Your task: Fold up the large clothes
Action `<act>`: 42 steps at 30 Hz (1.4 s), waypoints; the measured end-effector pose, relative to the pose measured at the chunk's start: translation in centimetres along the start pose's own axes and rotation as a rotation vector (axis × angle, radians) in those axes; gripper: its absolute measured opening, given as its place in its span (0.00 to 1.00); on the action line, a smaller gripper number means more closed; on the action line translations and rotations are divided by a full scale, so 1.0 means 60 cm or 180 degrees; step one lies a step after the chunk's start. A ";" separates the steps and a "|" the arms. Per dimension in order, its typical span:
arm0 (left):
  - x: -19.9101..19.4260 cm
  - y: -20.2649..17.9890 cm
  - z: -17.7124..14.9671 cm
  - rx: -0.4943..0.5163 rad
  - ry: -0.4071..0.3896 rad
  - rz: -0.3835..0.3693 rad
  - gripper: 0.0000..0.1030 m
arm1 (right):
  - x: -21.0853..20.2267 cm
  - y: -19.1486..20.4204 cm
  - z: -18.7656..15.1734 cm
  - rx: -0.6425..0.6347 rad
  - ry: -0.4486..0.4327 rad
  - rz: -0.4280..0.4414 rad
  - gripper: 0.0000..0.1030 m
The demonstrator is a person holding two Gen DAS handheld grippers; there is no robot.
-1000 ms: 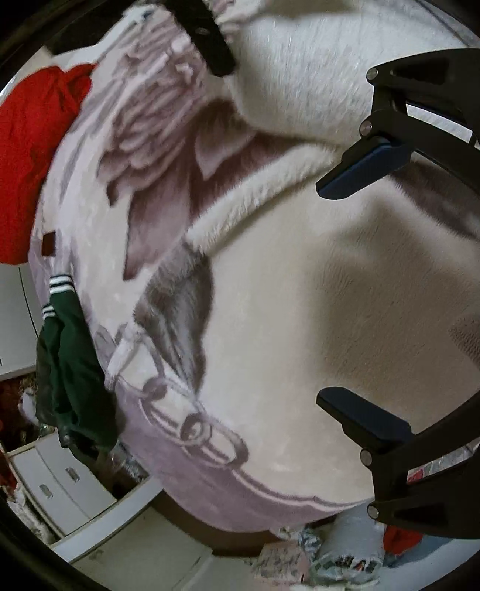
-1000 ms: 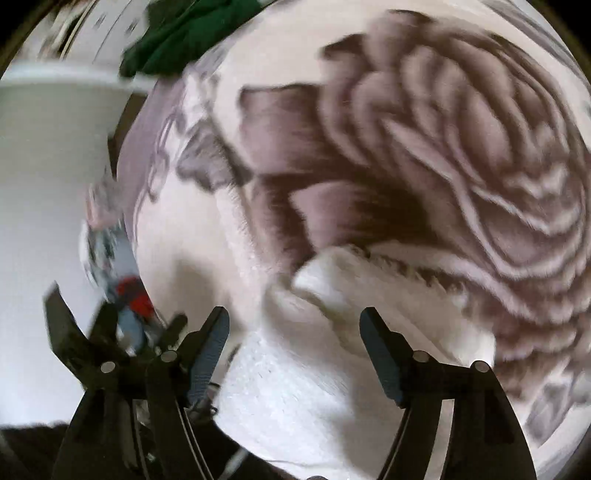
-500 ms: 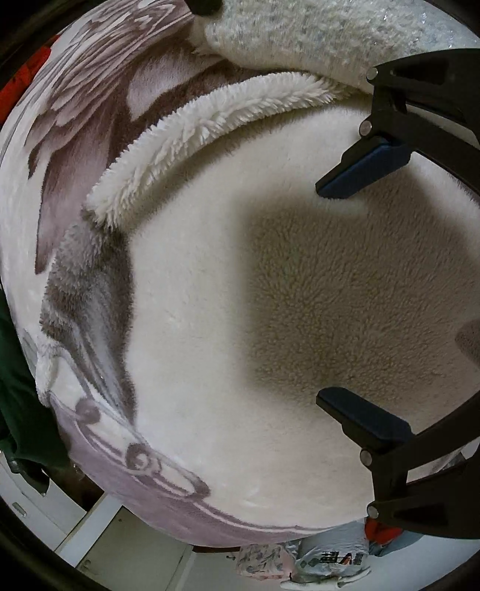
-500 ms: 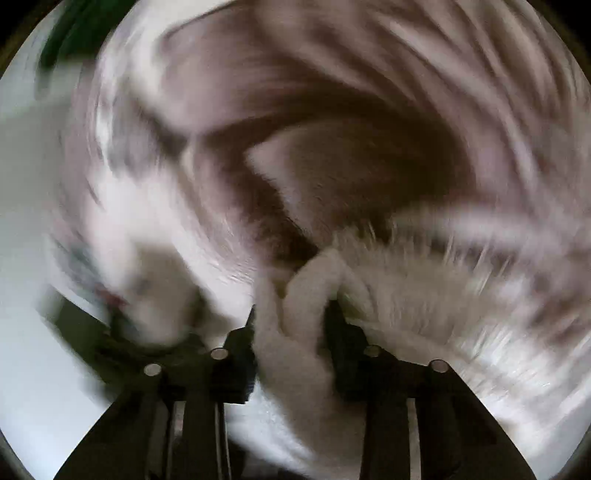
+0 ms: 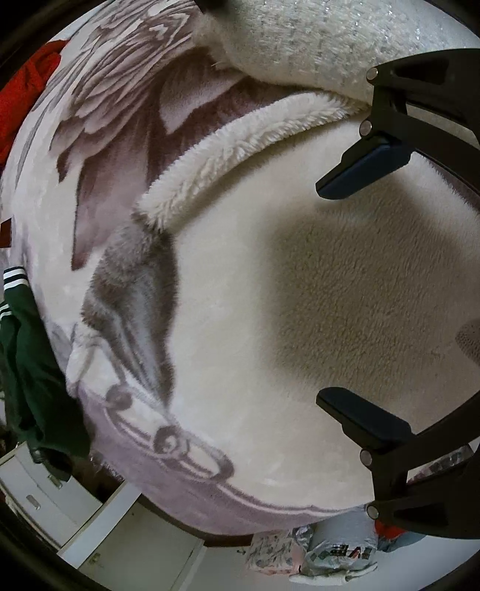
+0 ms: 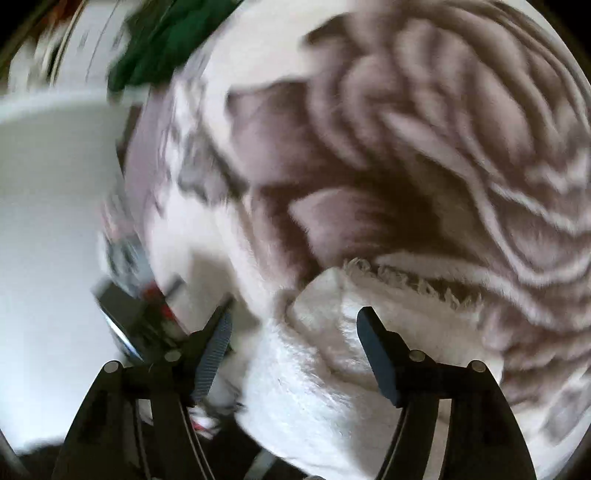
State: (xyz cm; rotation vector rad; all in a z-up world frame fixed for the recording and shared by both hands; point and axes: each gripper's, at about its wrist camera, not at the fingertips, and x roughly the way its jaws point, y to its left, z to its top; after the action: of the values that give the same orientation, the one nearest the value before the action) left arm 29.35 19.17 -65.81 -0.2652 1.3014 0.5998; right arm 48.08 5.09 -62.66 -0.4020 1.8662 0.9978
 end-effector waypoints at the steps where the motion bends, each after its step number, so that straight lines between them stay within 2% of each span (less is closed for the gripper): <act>1: -0.003 -0.002 -0.002 0.0006 -0.0005 0.0017 1.00 | 0.024 0.010 0.005 -0.0193 0.0126 -0.0240 0.70; 3: -0.010 -0.008 -0.006 0.0026 -0.0021 0.0005 1.00 | 0.082 0.044 0.011 -0.0699 0.0256 -0.0775 0.68; 4: -0.015 -0.009 -0.007 0.0051 -0.0039 0.0015 1.00 | 0.097 0.053 0.011 -0.0811 0.0261 -0.0845 0.52; 5: -0.023 -0.011 -0.008 0.0096 -0.0087 0.0044 1.00 | 0.112 0.051 0.014 -0.0674 0.0352 -0.0788 0.46; 7: -0.033 -0.013 -0.011 0.0142 -0.0174 0.0033 1.00 | 0.114 0.002 0.028 0.0221 0.0442 -0.0237 0.35; 9: -0.043 -0.012 -0.009 0.0125 -0.0189 -0.0047 1.00 | 0.103 -0.105 0.018 0.1430 0.0253 0.0658 0.31; 10: -0.050 -0.012 -0.008 0.0127 -0.0198 -0.0073 1.00 | 0.099 -0.135 0.009 0.1677 0.0161 0.0885 0.29; 12: -0.072 -0.015 -0.004 0.0199 -0.0283 -0.0070 1.00 | 0.066 -0.171 -0.016 0.1785 -0.0092 0.1221 0.26; 14: -0.089 -0.021 -0.002 0.0283 -0.0367 -0.0019 1.00 | 0.013 -0.180 -0.052 0.1716 -0.0301 0.1484 0.36; 16: -0.099 -0.028 0.004 0.0328 -0.0388 -0.0055 1.00 | -0.058 -0.180 -0.107 0.1569 -0.0683 0.1428 0.65; 18: -0.103 -0.045 0.013 0.0378 -0.0387 -0.0126 1.00 | -0.127 -0.177 -0.184 0.1408 -0.1104 0.1117 0.67; 21: -0.099 -0.083 0.033 0.0552 -0.0383 -0.0127 1.00 | -0.164 -0.201 -0.292 0.1575 -0.1384 0.0951 0.68; 23: -0.101 -0.108 0.047 0.0716 -0.0419 -0.0075 1.00 | -0.130 -0.229 -0.347 0.1770 -0.1305 0.0979 0.69; 25: -0.112 -0.126 0.057 0.0871 -0.0501 0.0078 1.00 | -0.084 -0.255 -0.366 0.1876 -0.1184 0.0969 0.69; 27: -0.132 -0.140 0.064 0.1044 -0.0620 0.0189 1.00 | -0.033 -0.254 -0.353 0.1792 -0.1178 0.0951 0.71; 28: -0.141 -0.144 0.066 0.1122 -0.0644 0.0223 1.00 | -0.019 -0.250 -0.343 0.1735 -0.1234 0.0921 0.68; 29: -0.145 -0.144 0.068 0.1170 -0.0650 0.0234 1.00 | -0.017 -0.245 -0.339 0.1735 -0.1326 0.0887 0.61; 30: -0.155 -0.149 0.068 0.1245 -0.0644 0.0238 1.00 | -0.018 -0.240 -0.338 0.1693 -0.1345 0.0970 0.27; 31: -0.162 -0.153 0.069 0.1284 -0.0621 0.0220 1.00 | -0.023 -0.235 -0.339 0.1699 -0.1362 0.0988 0.20; 34: -0.176 -0.178 0.065 0.1307 -0.0483 -0.0099 1.00 | -0.070 -0.215 -0.367 0.1787 -0.1649 0.0912 0.16; 37: -0.170 -0.225 0.057 0.1357 -0.0378 -0.0314 1.00 | -0.126 -0.226 -0.412 0.2041 -0.1907 0.1001 0.16; 40: -0.169 -0.269 0.056 0.1451 -0.0507 -0.0374 1.00 | -0.170 -0.254 -0.443 0.2266 -0.2043 0.1069 0.15; 42: -0.168 -0.288 0.061 0.1458 -0.0541 -0.0479 1.00 | -0.182 -0.282 -0.442 0.2423 -0.2058 0.1028 0.15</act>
State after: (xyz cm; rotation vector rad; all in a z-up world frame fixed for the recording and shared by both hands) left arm 40.46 4.21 -57.74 0.0652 1.2045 0.1813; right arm 48.64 -27.41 -55.40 0.6233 1.5665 0.4547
